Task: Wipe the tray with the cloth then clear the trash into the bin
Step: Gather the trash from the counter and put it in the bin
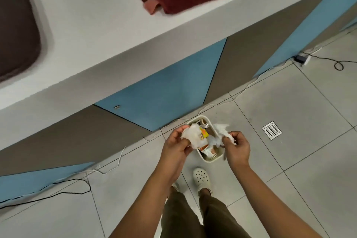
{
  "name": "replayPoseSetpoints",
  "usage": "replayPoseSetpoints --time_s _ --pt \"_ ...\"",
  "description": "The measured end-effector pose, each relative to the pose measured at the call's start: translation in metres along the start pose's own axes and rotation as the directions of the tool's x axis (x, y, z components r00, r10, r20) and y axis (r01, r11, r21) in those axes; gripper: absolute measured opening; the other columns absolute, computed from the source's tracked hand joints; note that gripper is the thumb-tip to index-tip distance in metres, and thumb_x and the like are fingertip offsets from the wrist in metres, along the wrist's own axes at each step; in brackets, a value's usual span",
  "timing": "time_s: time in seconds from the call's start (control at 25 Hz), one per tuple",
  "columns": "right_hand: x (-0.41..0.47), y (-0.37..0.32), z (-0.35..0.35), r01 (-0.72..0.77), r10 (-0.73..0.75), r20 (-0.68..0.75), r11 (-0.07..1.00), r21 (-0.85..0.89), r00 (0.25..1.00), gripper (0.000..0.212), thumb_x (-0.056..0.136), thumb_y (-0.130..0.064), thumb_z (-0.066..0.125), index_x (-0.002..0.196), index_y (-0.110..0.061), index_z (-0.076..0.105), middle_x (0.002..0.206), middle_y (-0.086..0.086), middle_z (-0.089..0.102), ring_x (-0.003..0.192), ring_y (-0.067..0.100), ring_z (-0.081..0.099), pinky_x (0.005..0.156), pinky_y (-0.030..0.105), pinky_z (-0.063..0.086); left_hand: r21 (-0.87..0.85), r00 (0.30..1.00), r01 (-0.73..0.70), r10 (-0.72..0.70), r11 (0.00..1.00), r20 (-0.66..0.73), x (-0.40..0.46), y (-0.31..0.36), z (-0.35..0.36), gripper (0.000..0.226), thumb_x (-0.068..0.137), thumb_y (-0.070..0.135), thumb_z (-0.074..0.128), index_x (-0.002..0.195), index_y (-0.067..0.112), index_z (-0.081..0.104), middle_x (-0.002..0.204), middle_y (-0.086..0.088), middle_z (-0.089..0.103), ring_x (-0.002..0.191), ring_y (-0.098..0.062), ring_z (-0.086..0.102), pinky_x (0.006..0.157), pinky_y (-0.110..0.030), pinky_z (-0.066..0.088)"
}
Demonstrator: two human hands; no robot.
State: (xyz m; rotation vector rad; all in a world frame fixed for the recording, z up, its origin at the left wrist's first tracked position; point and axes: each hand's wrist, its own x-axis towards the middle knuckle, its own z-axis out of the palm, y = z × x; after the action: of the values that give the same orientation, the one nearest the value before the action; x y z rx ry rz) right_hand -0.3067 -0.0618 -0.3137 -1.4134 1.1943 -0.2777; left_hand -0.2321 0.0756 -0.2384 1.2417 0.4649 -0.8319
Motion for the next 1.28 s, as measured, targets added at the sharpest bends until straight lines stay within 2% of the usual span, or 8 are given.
replayPoseSetpoints --time_s 0.16,0.36,0.56,0.68,0.96,1.08,1.16,1.28 --pt "0.018 0.057 -0.001 -0.123 0.125 -0.046 0.991 0.044 0.991 0.018 0.08 0.015 0.052 0.09 0.0 0.053 0.067 0.004 0.052 0.05 0.016 0.046 0.038 0.017 0.042 -0.001 0.998 0.053 -0.053 0.999 0.029 0.037 -0.035 -0.005 0.041 0.086 -0.018 0.041 0.098 0.016 0.059 0.105 -0.002 0.062 0.094 -0.018 0.062 0.069 -0.02 0.057" --pt "0.048 0.105 0.008 -0.155 0.155 -0.015 0.988 0.007 0.988 0.026 0.078 0.016 0.053 0.09 -0.006 0.059 0.09 0.006 0.059 0.072 0.013 0.053 0.057 0.008 0.044 0.169 0.995 0.08 -0.09 0.982 0.047 0.077 -0.07 -0.005 0.041 0.084 -0.017 0.048 0.098 0.021 0.057 0.107 -0.001 0.062 0.097 -0.016 0.061 0.078 -0.025 0.054" --pt "0.085 0.147 0.015 -0.379 0.379 -0.067 0.925 0.013 0.923 0.029 0.08 0.009 0.055 0.076 -0.019 0.06 0.09 0.012 0.06 0.073 0.026 0.052 0.07 0.038 0.048 0.309 0.994 0.099 -0.107 0.946 0.01 0.122 -0.101 0.0 0.037 0.084 -0.016 0.046 0.099 0.016 0.053 0.111 -0.004 0.058 0.092 -0.013 0.06 0.072 -0.02 0.054" --pt "0.096 0.17 0.018 -0.441 0.441 -0.063 0.897 0.014 0.895 0.029 0.079 0.006 0.055 0.074 -0.022 0.06 0.087 0.014 0.06 0.069 0.026 0.051 0.063 0.035 0.044 0.305 0.989 0.14 -0.15 0.942 0.011 0.145 -0.117 0.001 0.039 0.085 -0.017 0.043 0.094 0.019 0.054 0.109 -0.004 0.057 0.095 -0.016 0.059 0.076 -0.024 0.053" --pt "0.124 0.179 0.033 -0.369 0.365 -0.059 0.925 -0.09 0.929 0.024 0.082 0.001 0.053 0.102 -0.008 0.063 0.091 0.002 0.058 0.082 0.019 0.053 0.065 0.02 0.043 0.328 0.971 0.238 -0.21 0.914 -0.116 0.214 -0.138 0.017 0.048 0.087 -0.017 0.038 0.122 0.013 0.049 0.123 -0.012 0.054 0.097 -0.021 0.055 0.082 -0.033 0.049" --pt "0.137 0.175 0.04 -0.369 0.378 0.104 0.924 -0.097 0.92 0.033 0.087 -0.004 0.054 0.119 -0.014 0.058 0.103 0.002 0.057 0.093 0.02 0.054 0.079 0.025 0.046 0.485 0.939 0.337 -0.324 0.807 -0.113 0.23 -0.14 0.013 0.062 0.09 -0.01 0.041 0.143 0.023 0.033 0.137 0.002 0.045 0.106 -0.017 0.05 0.087 -0.031 0.041" --pt "0.144 0.18 0.042 -0.435 0.442 0.196 0.897 -0.081 0.875 0.041 0.093 -0.008 0.047 0.133 -0.018 0.047 0.118 0.001 0.053 0.108 0.019 0.051 0.096 0.028 0.04 0.501 0.918 0.389 -0.37 0.773 -0.141 0.232 -0.143 0.008 0.061 0.093 -0.006 0.041 0.144 0.025 0.03 0.123 0.008 0.046 0.107 -0.014 0.049 0.09 -0.031 0.041" --pt "0.145 0.198 0.028 -0.472 0.498 0.145 0.863 -0.179 0.855 0.039 0.094 -0.008 0.043 0.131 -0.016 0.05 0.126 0.007 0.055 0.114 0.027 0.052 0.1 0.038 0.042 0.501 0.896 0.44 -0.399 0.745 -0.193 0.222 -0.155 -0.014 0.047 0.094 0.0 0.042 0.137 0.02 0.042 0.123 -0.001 0.052 0.103 -0.016 0.053 0.087 -0.034 0.045"
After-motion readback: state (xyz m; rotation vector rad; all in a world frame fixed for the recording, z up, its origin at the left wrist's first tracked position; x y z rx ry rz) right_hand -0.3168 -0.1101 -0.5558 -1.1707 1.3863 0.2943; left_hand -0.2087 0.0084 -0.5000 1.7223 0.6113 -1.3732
